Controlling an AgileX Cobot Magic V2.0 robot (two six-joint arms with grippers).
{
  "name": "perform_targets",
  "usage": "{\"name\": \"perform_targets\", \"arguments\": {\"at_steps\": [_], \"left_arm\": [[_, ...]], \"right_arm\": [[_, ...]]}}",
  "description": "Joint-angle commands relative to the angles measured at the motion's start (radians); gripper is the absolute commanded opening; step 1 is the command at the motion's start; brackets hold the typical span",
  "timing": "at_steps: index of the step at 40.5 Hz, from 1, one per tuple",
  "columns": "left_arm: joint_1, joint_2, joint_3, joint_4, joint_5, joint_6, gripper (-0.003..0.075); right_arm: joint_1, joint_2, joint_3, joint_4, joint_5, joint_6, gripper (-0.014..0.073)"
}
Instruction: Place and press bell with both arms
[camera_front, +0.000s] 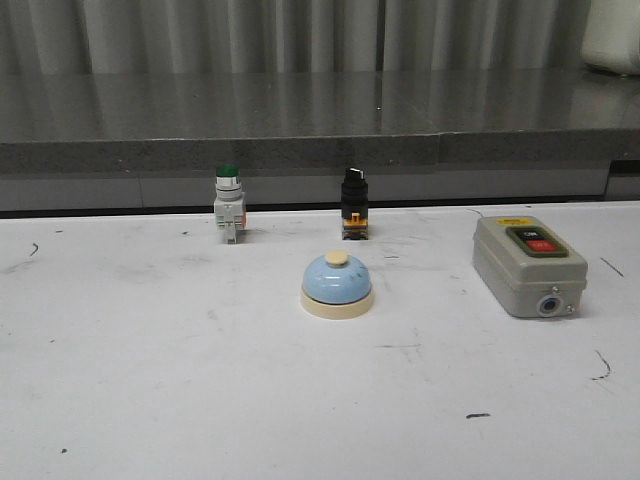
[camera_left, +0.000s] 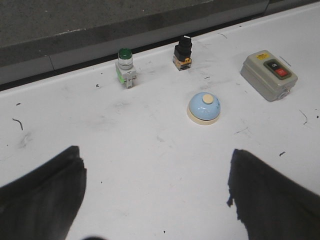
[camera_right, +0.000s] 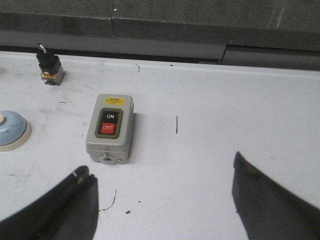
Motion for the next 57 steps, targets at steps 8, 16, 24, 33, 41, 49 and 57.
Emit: {"name": "perform_targets", "arguments": {"at_steps": [8,16,24,33,41,49,57], "left_arm": [[0.002,-0.004,-0.026,-0.010,-0.057,-0.014,0.0565],[0.002,-0.004,-0.026,-0.010,-0.057,-0.014,0.0565],[0.002,-0.004,-0.026,-0.010,-0.057,-0.014,0.0565],[0.002,-0.004,-0.026,-0.010,-0.057,-0.014,0.0565],[0.002,-0.004,-0.026,-0.010,-0.057,-0.014,0.0565],[0.002,-0.004,-0.026,-0.010,-0.057,-0.014,0.0565],[0.002,-0.004,-0.026,-0.010,-0.057,-0.014,0.0565]], "right_arm": [[-0.007,0.009,-0.034,-0.007,-0.078,-0.007,0.0572],[-0.007,0.009,-0.034,-0.014,-0.075,-0.009,0.0593],[-0.005,0.016,-0.036,-0.014,-0.056,-0.041,0.0662],[0.062,0.123,-0.137,-0.013,0.076,-0.044,0.0662],[0.210,0.282,-0.286,-0.013,0.162,-0.083,0.0662],[0.380,0.441,-0.407,-0.013,0.157,-0.083,0.0631],[0.499,0.597,-0.535,-0.013,0.154,-0.083,0.0345]]}}
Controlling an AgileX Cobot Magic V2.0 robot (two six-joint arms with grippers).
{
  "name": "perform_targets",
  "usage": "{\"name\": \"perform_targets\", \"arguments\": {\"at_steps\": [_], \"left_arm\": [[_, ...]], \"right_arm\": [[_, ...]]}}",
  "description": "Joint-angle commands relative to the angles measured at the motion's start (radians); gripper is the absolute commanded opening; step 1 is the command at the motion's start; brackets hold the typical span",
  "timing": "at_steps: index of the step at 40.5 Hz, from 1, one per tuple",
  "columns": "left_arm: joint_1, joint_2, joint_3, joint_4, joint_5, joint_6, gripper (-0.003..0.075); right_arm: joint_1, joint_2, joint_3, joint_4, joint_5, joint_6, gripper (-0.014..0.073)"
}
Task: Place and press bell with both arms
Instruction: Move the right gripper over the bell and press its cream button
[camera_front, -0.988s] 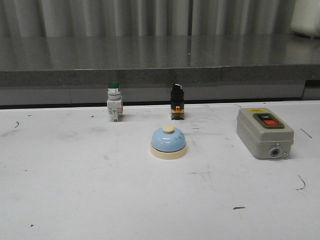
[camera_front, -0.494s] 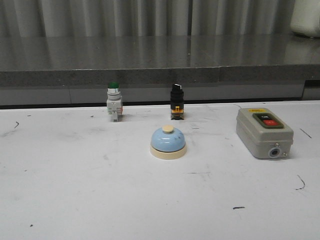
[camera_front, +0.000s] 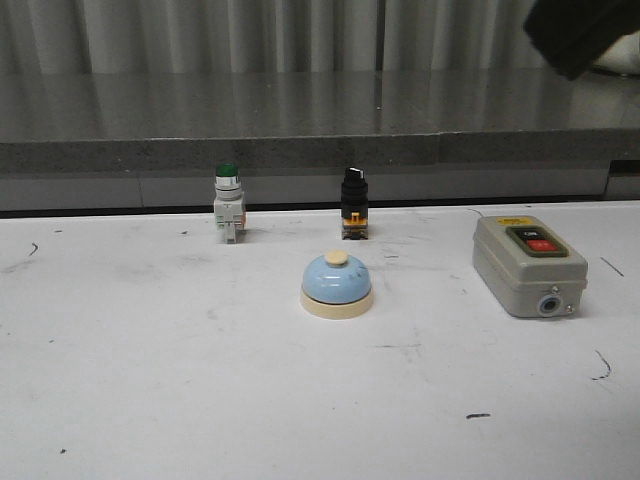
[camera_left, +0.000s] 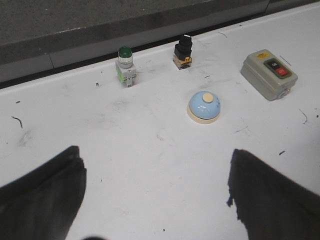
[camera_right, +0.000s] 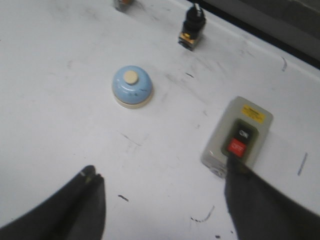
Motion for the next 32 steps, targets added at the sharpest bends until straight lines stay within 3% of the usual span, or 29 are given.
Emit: {"name": "perform_targets", "arguments": {"at_steps": [1,7,10,32], "left_arm": [[0.002,-0.003,-0.026,-0.010,-0.064,-0.011,0.0565],[0.002,-0.003,-0.026,-0.010,-0.064,-0.011,0.0565],[0.002,-0.003,-0.026,-0.010,-0.064,-0.011,0.0565],[0.002,-0.003,-0.026,-0.010,-0.064,-0.011,0.0565]], "right_arm": [[0.033,0.059,-0.098,-0.010,-0.056,-0.010,0.0290],[0.038,0.176,-0.188,-0.010,-0.058,-0.010,0.0022],[0.038,0.230,-0.226,-0.007,-0.062,-0.010,-0.0066],[0.039,0.607,-0.447,0.081,-0.108,-0.010,-0.0069]]}}
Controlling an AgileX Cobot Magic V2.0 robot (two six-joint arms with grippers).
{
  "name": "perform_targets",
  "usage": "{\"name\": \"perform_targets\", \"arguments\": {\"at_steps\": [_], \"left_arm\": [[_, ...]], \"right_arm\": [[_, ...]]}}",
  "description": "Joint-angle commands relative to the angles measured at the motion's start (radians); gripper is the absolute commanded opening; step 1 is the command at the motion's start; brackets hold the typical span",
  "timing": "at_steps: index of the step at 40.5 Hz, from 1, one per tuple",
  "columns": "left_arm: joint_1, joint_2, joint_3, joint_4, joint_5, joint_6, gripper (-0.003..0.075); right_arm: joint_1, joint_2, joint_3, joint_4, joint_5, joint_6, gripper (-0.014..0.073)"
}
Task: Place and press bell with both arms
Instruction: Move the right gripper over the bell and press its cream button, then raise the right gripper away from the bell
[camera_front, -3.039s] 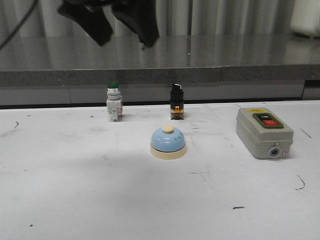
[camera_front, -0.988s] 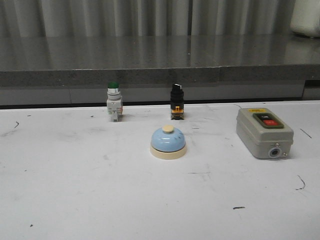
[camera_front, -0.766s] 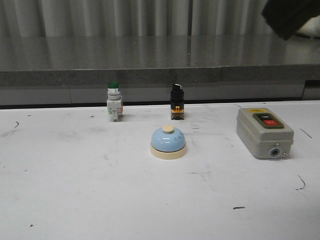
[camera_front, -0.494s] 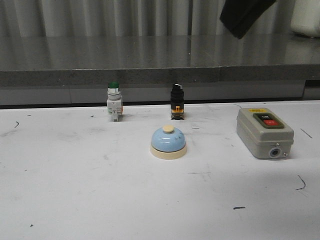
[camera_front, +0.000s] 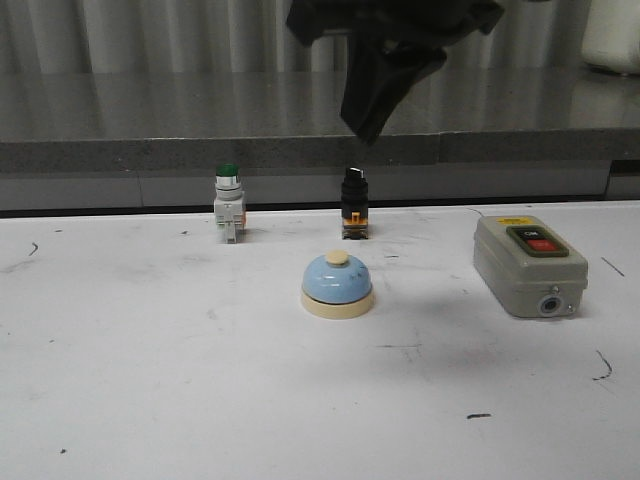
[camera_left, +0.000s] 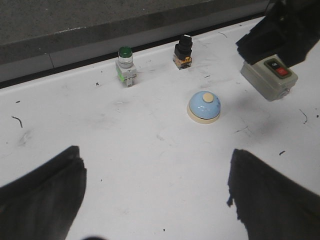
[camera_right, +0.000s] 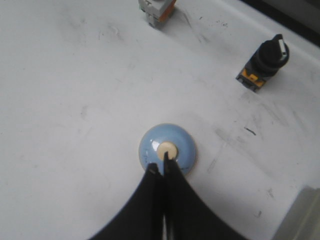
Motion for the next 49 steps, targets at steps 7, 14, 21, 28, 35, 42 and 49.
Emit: {"name": "perform_targets", "arguments": {"at_steps": [7,14,21,28,35,42,49], "left_arm": [[0.002,-0.003,-0.026,-0.010,-0.065,-0.008,0.0565],[0.002,-0.003,-0.026,-0.010,-0.065,-0.008,0.0565],[0.002,-0.003,-0.026,-0.010,-0.065,-0.008,0.0565],[0.002,-0.003,-0.026,-0.010,-0.065,-0.008,0.0565],[0.002,-0.003,-0.026,-0.010,-0.065,-0.008,0.0565],[0.002,-0.003,-0.026,-0.010,-0.065,-0.008,0.0565],[0.002,-0.003,-0.026,-0.010,-0.065,-0.008,0.0565]], "right_arm": [[-0.001,0.119,-0.048,0.004,-0.134,-0.009,-0.0069],[-0.001,0.193,-0.048,0.003,-0.175,-0.009,-0.0069],[-0.001,0.105,-0.048,-0.009,-0.125,-0.009,-0.0069],[-0.001,-0.063,-0.046,-0.039,-0.041,-0.009,-0.0069],[-0.002,-0.222,0.007,-0.059,-0.021,-0.009,-0.0069],[-0.002,-0.382,0.108,-0.069,0.002,-0.009,-0.0069],[-0.002,-0.558,0.255,-0.076,0.013,-0.009,-0.0069]]}}
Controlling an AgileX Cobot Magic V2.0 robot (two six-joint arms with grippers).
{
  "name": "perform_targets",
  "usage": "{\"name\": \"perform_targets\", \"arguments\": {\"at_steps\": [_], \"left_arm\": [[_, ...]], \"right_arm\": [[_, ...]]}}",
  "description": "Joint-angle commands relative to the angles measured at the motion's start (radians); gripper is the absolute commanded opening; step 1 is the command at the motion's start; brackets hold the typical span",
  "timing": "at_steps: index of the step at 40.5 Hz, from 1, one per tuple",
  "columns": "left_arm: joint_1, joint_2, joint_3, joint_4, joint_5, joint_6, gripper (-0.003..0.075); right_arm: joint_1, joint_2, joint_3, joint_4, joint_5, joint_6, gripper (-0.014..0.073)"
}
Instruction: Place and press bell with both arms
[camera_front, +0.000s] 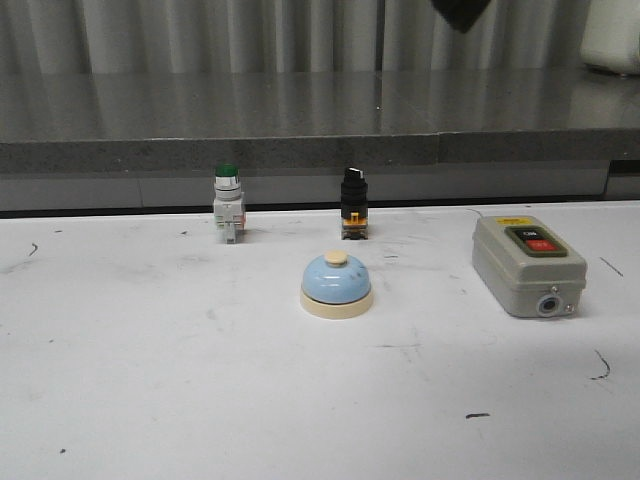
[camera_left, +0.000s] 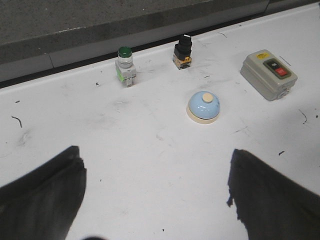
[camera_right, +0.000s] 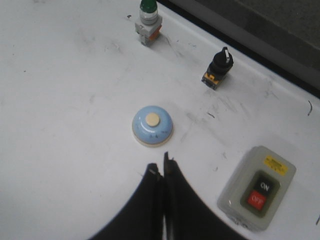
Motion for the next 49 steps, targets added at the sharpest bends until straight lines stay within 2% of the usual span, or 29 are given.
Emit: {"name": "perform_targets", "arguments": {"at_steps": [1,10,18,21,37,40,46,49], "left_arm": [[0.002,-0.003,-0.026,-0.010,-0.065,-0.008,0.0565],[0.002,-0.003,-0.026,-0.010,-0.065,-0.008,0.0565],[0.002,-0.003,-0.026,-0.010,-0.065,-0.008,0.0565],[0.002,-0.003,-0.026,-0.010,-0.065,-0.008,0.0565],[0.002,-0.003,-0.026,-0.010,-0.065,-0.008,0.0563],[0.002,0.002,-0.026,-0.010,-0.065,-0.008,0.0503],[0.002,0.008,-0.026,-0.010,-0.063,-0.008,0.0270],[0.002,0.008,-0.026,-0.010,-0.065,-0.008,0.0178]], "right_arm": [[-0.002,-0.126,0.055,-0.016,-0.040,-0.009,-0.0069],[-0.002,-0.364,0.235,-0.034,0.027,0.003,-0.0069],[-0.002,-0.561,0.318,-0.110,0.130,0.123,-0.0069],[-0.002,-0.620,0.341,-0.116,0.136,0.128,-0.0069],[-0.002,-0.676,0.386,-0.112,0.134,0.127,-0.0069],[-0.002,-0.676,0.386,-0.112,0.129,0.127,-0.0069],[-0.002,-0.676,0.386,-0.112,0.130,0.127,-0.0069],[-0.002,-0.676,0.386,-0.112,0.130,0.127,-0.0069]]}}
